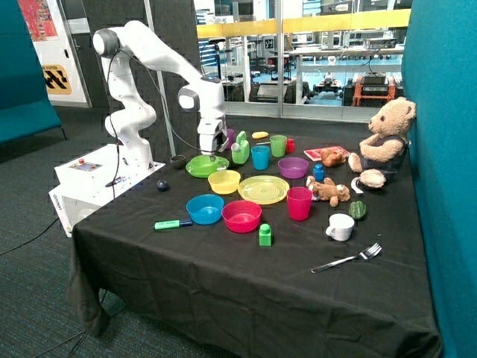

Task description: Place the bowls on the appropriate plate

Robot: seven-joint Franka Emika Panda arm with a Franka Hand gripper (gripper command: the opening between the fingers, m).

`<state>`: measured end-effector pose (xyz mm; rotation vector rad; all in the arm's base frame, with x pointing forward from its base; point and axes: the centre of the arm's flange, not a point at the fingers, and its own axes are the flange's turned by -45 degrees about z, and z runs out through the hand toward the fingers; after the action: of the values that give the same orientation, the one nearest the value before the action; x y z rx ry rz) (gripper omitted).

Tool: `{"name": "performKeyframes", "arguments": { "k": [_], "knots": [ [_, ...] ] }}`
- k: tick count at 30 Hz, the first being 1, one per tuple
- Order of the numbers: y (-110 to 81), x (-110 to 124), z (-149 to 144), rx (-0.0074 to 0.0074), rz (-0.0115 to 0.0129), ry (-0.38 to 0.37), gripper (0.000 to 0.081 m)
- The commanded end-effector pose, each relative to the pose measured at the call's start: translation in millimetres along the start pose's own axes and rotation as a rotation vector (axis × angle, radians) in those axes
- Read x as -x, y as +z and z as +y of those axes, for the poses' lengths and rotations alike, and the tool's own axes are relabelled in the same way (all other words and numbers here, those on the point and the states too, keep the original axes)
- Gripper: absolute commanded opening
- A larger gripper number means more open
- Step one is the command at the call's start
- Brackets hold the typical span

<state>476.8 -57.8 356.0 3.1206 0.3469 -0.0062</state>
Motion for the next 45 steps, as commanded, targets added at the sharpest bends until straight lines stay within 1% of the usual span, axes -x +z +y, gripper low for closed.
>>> {"name": "performKeyframes", "arguments": {
  "k": [1, 6, 10, 16, 26, 38, 45],
  "knots": [
    [6.5, -18.1, 11.2, -0.0013, 0.0041, 0.018, 0.0577],
    [7.1, -38.5, 23.4, -0.0014, 0.0041, 0.037, 0.0567],
    [9.4, -43.9, 26.4, -0.0014, 0.0041, 0.041, 0.0568],
    [15.3, -45.9, 27.2, -0.0014, 0.0041, 0.046, 0.0569],
    [34.4, -47.8, 28.6, -0.0014, 0.0041, 0.061, 0.0564],
    [45.2, -55.4, 31.8, -0.0015, 0.0041, 0.077, 0.0556],
    [54.9, -53.9, 33.9, -0.0015, 0.0041, 0.094, 0.0542]
  ]
}}
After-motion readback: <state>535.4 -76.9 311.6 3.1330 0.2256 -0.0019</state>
